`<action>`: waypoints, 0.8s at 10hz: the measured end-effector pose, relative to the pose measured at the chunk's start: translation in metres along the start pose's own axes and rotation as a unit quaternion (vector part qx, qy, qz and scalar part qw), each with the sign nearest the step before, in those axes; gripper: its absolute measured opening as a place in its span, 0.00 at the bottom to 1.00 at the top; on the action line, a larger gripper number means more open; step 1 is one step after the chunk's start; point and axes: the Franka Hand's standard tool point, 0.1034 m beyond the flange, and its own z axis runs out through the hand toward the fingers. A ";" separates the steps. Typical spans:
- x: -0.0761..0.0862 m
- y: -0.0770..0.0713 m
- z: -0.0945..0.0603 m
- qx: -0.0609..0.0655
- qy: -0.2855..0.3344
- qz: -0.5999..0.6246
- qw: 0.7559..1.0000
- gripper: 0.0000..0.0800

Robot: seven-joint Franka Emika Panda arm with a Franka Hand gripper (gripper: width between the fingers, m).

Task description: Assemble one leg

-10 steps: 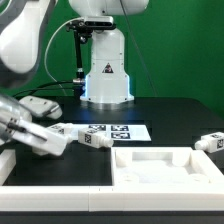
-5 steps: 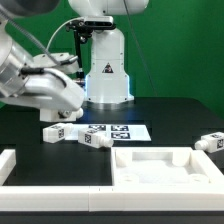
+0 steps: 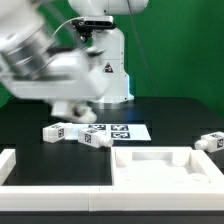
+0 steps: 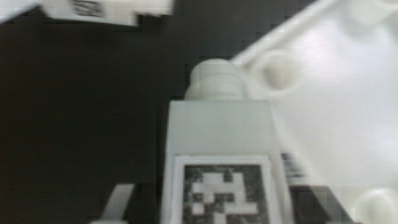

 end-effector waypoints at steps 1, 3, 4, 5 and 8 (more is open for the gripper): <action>-0.004 -0.011 0.000 0.002 0.041 0.001 0.999 0.35; 0.001 -0.012 0.002 0.007 0.113 -0.003 0.994 0.35; 0.001 -0.013 0.003 0.007 0.130 -0.006 0.991 0.35; 0.007 -0.023 0.001 -0.002 0.179 -0.012 0.984 0.35; -0.009 -0.090 0.013 -0.014 0.326 -0.109 0.939 0.35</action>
Offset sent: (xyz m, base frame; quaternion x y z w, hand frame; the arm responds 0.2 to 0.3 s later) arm 0.0000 0.0000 0.0000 0.0000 0.1296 0.0000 0.9916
